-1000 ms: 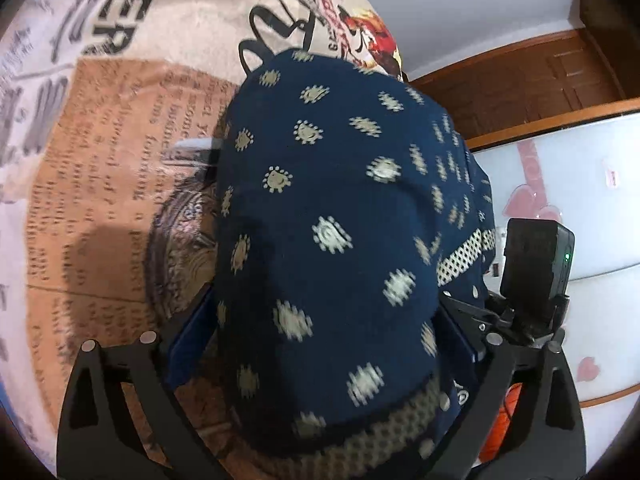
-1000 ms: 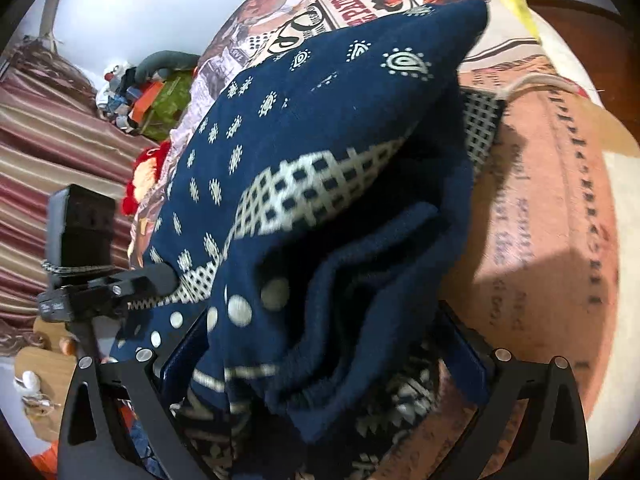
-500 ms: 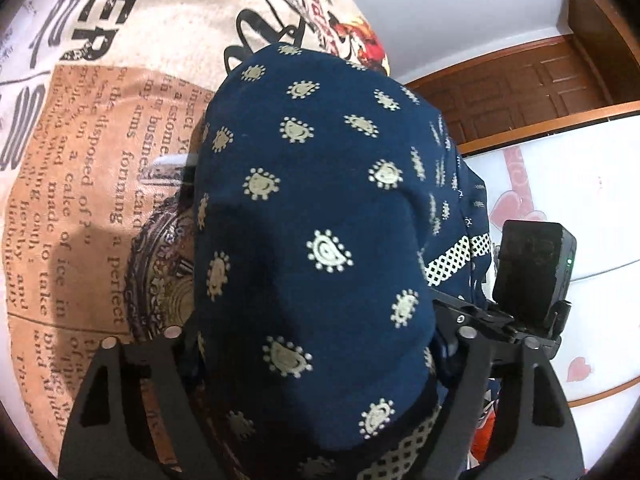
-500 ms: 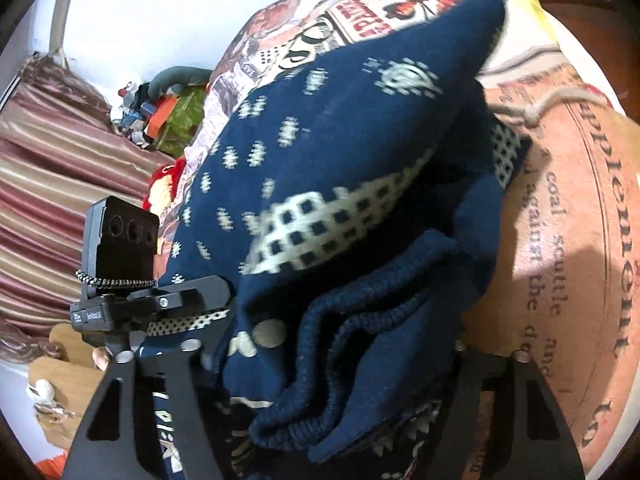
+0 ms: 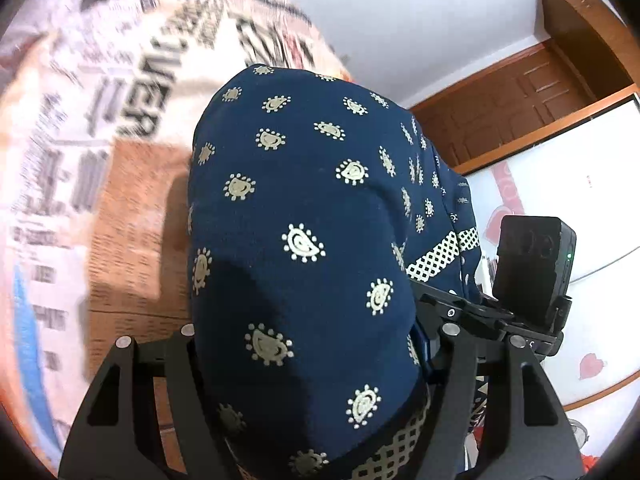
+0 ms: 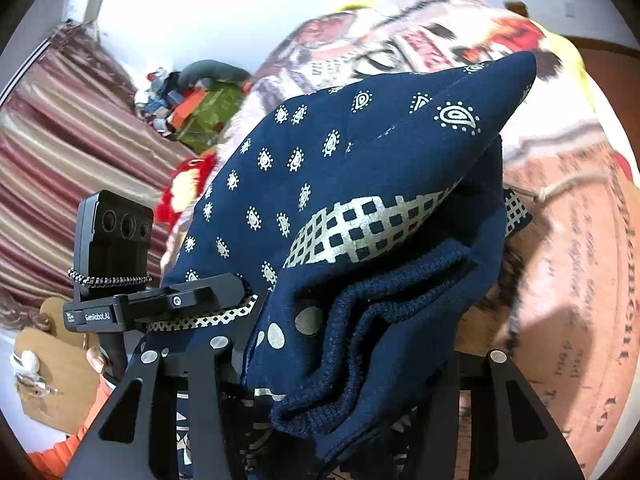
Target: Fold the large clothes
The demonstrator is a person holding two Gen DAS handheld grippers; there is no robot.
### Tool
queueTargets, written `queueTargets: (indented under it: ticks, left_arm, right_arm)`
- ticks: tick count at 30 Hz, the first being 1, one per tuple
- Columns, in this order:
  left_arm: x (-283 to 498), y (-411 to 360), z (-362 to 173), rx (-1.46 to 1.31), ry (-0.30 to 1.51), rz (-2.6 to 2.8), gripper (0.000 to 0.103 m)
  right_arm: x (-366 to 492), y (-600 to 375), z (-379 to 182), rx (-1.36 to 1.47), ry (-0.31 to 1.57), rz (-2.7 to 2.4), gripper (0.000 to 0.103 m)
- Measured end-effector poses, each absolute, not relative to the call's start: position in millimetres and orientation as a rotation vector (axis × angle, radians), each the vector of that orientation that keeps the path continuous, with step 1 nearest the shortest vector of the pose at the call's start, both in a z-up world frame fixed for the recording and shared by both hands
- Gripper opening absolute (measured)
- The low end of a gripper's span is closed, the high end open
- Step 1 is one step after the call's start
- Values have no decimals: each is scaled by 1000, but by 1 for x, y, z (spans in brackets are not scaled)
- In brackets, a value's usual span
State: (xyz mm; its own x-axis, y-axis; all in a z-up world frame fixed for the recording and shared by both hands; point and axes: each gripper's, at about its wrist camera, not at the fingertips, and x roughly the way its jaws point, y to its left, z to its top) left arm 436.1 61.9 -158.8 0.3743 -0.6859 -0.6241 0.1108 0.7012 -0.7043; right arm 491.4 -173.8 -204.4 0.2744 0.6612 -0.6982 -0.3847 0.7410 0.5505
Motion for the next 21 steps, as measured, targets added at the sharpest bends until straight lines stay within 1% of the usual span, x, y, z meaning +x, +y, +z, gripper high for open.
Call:
queueTargets:
  ticks: [4, 10, 16, 21]
  left_arm:
    - [419, 99, -131, -614, 1006, -516, 68]
    - [391, 165, -107, -612, 932, -440, 68]
    - [374, 224, -108, -627, 908, -353, 68]
    - [361, 264, -133, -661, 922, -307, 68]
  right_arm:
    - [487, -141, -179, 263, 1033, 768, 48]
    - [478, -75, -149, 217, 978, 857, 48]
    - [468, -6, -146, 194, 983, 930, 48]
    - [463, 46, -163, 176, 1026, 967, 48]
